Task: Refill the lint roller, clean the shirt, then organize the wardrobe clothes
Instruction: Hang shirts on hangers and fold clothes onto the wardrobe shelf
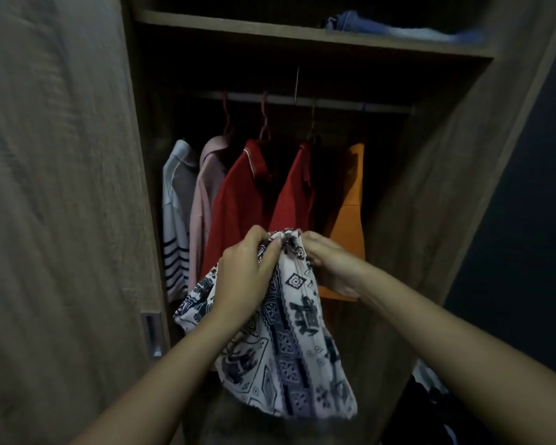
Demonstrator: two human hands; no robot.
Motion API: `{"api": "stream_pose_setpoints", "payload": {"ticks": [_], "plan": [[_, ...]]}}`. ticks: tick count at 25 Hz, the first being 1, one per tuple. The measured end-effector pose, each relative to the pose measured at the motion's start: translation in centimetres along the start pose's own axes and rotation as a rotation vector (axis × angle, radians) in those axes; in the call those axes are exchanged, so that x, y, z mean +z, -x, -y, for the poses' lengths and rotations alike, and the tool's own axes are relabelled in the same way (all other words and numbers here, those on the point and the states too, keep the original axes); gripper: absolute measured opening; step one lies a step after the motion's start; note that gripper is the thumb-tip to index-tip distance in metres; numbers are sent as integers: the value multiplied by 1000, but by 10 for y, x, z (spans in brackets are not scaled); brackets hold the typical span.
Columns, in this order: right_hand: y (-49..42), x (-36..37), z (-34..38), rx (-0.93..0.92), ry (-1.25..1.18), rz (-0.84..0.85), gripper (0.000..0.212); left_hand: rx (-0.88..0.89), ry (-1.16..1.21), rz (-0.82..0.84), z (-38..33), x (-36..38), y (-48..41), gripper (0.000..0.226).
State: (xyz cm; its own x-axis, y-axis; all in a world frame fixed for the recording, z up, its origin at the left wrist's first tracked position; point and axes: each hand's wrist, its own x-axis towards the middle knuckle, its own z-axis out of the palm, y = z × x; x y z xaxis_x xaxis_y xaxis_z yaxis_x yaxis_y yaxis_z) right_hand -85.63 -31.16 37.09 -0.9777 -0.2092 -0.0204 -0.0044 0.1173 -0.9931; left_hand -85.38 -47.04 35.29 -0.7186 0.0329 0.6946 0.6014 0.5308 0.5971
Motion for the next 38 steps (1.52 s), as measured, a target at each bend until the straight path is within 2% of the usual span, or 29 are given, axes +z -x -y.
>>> {"api": "stream_pose_setpoints", "payload": {"ticks": [2, 3, 6, 7, 9, 11, 13, 15, 16, 18, 21, 23, 24, 25, 28, 29, 31, 33, 34, 35, 36, 38], "plan": [[0, -1, -1, -42, 48, 48, 60, -23, -49, -33, -1, 2, -1, 24], [1, -1, -2, -80, 84, 50, 63, -33, -73, -48, -1, 5, -2, 24], [0, -5, -6, -141, 190, -22, 48, -85, -35, -18, 9, 11, -8, 27], [-2, -9, -5, -154, 215, -58, 42, -97, 36, 71, 19, 10, -10, 27], [-2, -18, 0, -178, 232, -123, 34, -93, 158, 419, 40, 4, -8, 34], [-1, -30, 9, -206, 272, -174, 28, -35, 97, 775, 57, -6, 2, 41], [3, -43, 17, -235, 406, -171, 26, 115, -119, 856, 69, -14, 7, 40], [7, -54, 18, -255, 506, -151, 28, 281, -422, 824, 84, -22, 5, 68], [9, -59, 15, -258, 531, -139, 28, 317, -574, 791, 89, -26, 2, 74], [13, -66, 6, -244, 552, -110, 28, 307, -627, 719, 96, -35, -8, 65], [20, -74, -14, -212, 478, -74, 27, 327, -447, 736, 86, -54, -23, 44], [23, -75, -26, -211, 382, -88, 27, 330, -345, 538, 89, -66, -33, 33], [22, -75, -33, -208, 315, -97, 28, 305, -313, 418, 89, -70, -35, 33], [22, -73, -37, -210, 241, -107, 28, 242, -258, 369, 90, -71, -33, 37], [16, -71, -37, -237, 32, -184, 28, -73, 144, 589, 80, -61, -14, 53], [15, -71, -35, -245, -35, -215, 27, -83, 186, 609, 73, -57, -9, 59], [13, -67, -38, -251, -30, -272, 26, -4, 160, 451, 58, -60, -9, 60], [10, -58, -47, -239, 126, -284, 59, 53, 260, 181, 44, -70, -19, 59], [10, -53, -51, -215, 178, -274, 73, 57, 320, 104, 40, -74, -25, 63], [11, -48, -49, -199, 190, -270, 77, 47, 354, 90, 36, -76, -28, 64], [10, -47, -46, -206, 172, -300, 71, 26, 358, 127, 36, -75, -30, 64], [7, -54, -39, -241, 110, -418, 48, -30, 348, 230, 42, -68, -29, 64]]}}
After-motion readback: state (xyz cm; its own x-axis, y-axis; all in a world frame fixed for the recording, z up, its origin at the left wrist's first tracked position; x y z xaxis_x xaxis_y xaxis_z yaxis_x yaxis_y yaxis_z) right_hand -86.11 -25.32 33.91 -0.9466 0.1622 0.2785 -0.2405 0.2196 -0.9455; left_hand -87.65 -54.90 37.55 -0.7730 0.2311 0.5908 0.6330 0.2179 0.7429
